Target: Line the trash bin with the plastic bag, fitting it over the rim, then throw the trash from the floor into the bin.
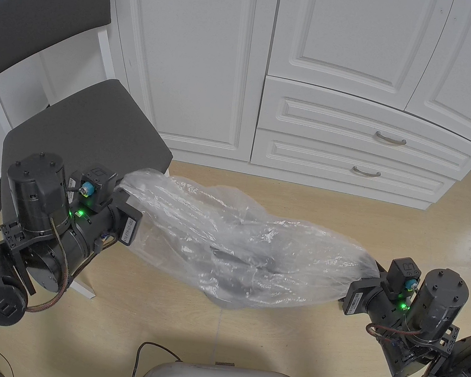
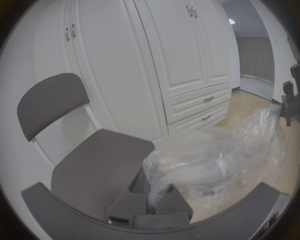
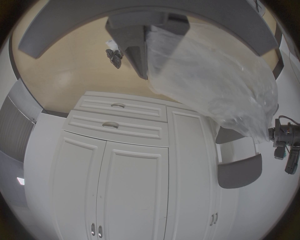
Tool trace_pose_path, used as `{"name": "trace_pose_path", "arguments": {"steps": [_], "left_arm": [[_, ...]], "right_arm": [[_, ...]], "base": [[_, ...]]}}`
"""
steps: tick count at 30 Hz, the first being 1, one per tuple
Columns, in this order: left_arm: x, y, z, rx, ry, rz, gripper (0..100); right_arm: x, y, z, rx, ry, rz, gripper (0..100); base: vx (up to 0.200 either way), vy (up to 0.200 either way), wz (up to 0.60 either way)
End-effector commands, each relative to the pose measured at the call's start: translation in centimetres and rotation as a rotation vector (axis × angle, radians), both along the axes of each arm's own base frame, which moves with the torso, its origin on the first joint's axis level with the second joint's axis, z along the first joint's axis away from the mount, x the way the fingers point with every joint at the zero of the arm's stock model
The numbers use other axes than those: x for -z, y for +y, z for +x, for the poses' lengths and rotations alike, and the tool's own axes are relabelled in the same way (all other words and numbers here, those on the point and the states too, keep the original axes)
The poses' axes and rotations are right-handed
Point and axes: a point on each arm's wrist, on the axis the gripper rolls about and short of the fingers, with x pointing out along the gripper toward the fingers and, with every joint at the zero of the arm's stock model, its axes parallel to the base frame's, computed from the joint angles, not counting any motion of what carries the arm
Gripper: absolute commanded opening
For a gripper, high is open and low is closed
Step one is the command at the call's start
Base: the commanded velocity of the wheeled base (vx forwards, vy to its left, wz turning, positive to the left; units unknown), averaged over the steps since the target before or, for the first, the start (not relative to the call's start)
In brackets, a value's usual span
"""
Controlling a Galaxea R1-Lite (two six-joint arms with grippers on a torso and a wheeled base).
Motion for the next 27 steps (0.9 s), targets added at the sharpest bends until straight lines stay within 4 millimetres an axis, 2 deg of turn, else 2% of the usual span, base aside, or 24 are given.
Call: {"name": "trace_pose_path", "arguments": {"steps": [1, 7, 15, 20, 25, 27], "left_arm": [[0.5, -2.4, -1.2, 0.114, -0.026, -0.025, 0], [1.0, -4.7, -2.2, 0.257, -0.082, -0.069, 0], [3.3, -8.9, -3.1, 0.414, -0.144, -0.128, 0], [3.9, -9.5, -3.7, 0.444, -0.124, -0.119, 0], [4.0, -9.7, -3.5, 0.441, -0.123, -0.119, 0], [4.0, -9.8, -3.5, 0.439, -0.124, -0.116, 0]], "right_arm": [[-0.1, 0.6, -0.9, -0.082, -0.015, 0.018, 0], [-0.3, 0.8, -2.0, -0.2, -0.061, 0.063, 0], [0.5, 1.6, -3.3, -0.365, -0.049, 0.071, 0], [0.9, 2.9, -3.4, -0.403, -0.021, 0.126, 0], [1.3, 4.9, -2.3, -0.412, 0.001, 0.247, 0], [1.1, 5.8, -1.6, -0.41, 0.006, 0.345, 0]], "base": [[0.0, 0.0, 0.0], [0.0, 0.0, 0.0], [0.0, 0.0, 0.0], [0.0, 0.0, 0.0], [0.0, 0.0, 0.0], [0.0, 0.0, 0.0]]}}
